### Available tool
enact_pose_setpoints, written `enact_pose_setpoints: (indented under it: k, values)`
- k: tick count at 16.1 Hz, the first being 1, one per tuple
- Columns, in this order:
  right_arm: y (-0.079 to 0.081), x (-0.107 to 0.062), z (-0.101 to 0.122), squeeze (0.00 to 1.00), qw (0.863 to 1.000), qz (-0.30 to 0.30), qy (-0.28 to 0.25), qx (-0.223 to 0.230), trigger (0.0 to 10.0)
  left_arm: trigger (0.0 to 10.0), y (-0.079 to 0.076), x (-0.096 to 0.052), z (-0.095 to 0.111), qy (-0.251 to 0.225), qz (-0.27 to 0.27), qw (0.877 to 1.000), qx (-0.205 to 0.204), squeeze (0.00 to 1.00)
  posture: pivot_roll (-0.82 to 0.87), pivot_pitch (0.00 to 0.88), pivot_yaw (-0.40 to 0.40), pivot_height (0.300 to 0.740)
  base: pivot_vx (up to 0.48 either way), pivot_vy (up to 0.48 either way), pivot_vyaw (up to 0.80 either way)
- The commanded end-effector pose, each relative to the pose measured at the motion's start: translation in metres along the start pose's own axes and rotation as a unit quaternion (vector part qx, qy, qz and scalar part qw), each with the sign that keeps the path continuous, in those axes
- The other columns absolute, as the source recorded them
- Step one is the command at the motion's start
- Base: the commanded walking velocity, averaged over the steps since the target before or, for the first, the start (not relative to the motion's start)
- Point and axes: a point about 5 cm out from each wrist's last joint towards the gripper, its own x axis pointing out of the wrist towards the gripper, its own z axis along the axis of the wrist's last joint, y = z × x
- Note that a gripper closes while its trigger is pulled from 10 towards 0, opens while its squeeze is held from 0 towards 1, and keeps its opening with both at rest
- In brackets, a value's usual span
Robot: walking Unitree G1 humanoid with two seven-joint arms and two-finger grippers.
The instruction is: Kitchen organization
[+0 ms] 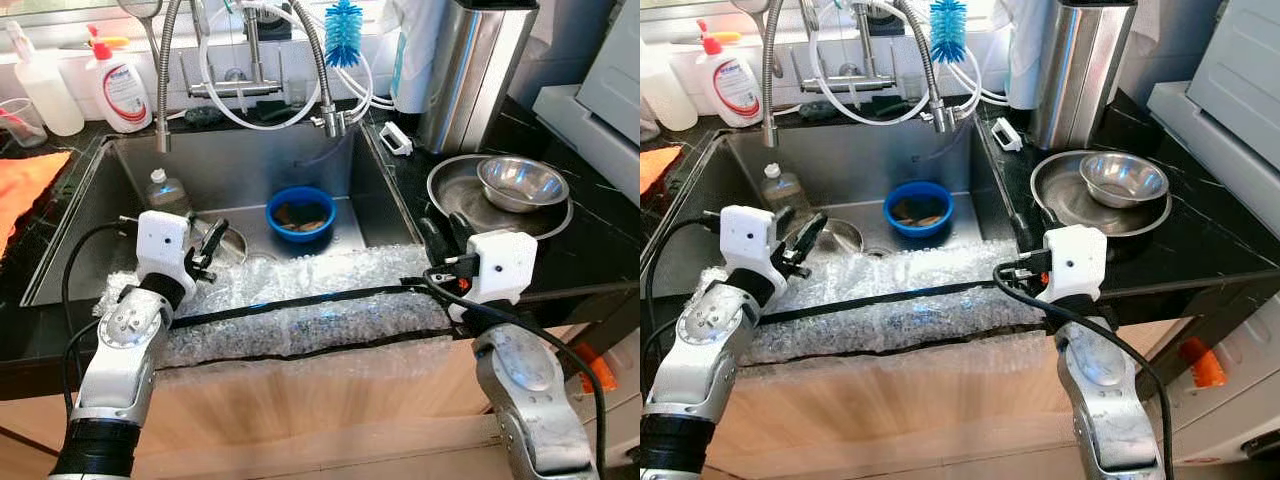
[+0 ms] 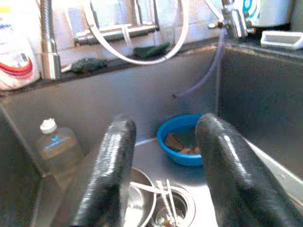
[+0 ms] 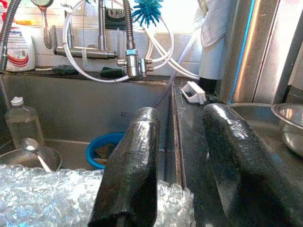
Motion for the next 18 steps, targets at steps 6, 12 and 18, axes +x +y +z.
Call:
enact_pose_setpoints:
  k: [6,12,18]
  values:
    - [-0.004,0.003,0.01,0.0,1.0,-0.014,-0.023,-0.001,10.0,10.0,0.03,-0.011,0.054,-0.107,0.053,0.991,0.06,0.0,-0.1,0.075,0.034,0.74,0.0,0.0,0.0]
    - [-0.021,0.001,0.016,0.0,0.998,-0.055,-0.035,0.008,10.0,10.0,0.044,-0.051,0.038,-0.047,0.066,0.991,0.109,0.0,-0.11,0.069,0.046,0.74,0.0,0.0,0.0]
    - [-0.019,-0.001,0.015,0.0,0.998,-0.05,-0.031,0.009,10.0,10.0,0.042,-0.073,0.019,-0.008,0.097,0.99,0.101,0.0,-0.1,0.016,0.015,0.74,0.0,0.0,0.0]
